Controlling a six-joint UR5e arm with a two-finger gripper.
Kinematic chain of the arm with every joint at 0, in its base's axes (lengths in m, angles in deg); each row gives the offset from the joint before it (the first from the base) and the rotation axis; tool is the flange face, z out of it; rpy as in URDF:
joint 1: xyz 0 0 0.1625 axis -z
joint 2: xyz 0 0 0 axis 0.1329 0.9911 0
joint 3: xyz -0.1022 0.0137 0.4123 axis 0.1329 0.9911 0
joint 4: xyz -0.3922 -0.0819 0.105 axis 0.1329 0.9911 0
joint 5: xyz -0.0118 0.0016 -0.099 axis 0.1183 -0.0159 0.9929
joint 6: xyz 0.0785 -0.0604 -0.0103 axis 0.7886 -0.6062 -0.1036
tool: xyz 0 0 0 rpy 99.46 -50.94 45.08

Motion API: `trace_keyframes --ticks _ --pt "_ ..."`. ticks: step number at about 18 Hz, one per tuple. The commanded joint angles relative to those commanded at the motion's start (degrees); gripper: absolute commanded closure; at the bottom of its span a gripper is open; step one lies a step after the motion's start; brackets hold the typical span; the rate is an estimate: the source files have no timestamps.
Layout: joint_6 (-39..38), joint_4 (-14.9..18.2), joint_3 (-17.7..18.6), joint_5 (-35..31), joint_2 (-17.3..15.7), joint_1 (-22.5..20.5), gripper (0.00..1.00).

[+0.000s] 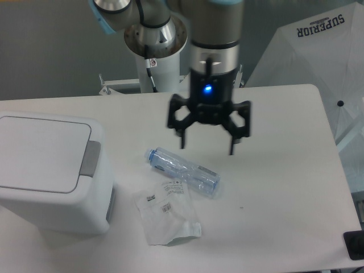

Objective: Open the trash can
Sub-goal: 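Move the open gripper over toward the white trash can's lid and lower it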

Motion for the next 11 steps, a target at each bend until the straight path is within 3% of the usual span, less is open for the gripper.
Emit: trace_keyframes --ticks 6,11 --pt "-13.37 -1.06 0.00 0.00 2.20 6.16 0.00" --pt "-16.02 -1.77 0.53 1.76 2.29 7.30 0.00"
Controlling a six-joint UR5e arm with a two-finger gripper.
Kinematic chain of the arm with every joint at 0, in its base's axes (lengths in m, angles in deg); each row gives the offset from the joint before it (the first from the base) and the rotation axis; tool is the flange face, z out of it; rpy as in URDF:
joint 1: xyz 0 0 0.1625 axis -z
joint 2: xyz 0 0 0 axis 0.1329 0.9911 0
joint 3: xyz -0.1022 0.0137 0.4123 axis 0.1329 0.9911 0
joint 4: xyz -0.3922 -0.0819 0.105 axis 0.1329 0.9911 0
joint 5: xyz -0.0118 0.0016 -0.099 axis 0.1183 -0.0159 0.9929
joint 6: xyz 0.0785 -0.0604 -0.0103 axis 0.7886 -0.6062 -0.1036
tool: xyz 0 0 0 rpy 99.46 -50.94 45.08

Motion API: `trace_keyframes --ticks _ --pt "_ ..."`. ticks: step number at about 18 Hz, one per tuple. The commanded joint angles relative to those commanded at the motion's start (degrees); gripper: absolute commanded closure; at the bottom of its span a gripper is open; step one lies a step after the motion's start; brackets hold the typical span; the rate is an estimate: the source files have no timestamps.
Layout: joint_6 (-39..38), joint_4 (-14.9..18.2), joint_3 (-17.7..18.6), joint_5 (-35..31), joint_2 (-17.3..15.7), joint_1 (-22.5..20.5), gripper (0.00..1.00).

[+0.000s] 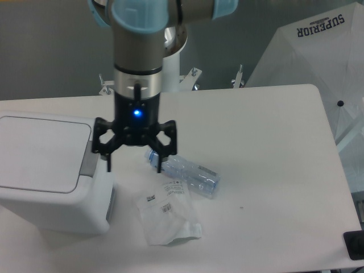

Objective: Open the trash can

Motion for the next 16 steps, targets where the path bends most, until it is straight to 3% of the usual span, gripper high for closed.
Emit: trace_keyframes --ticks 16 --pt "-0.01 -0.53 3.34 0.00 -0.88 0.18 0.00"
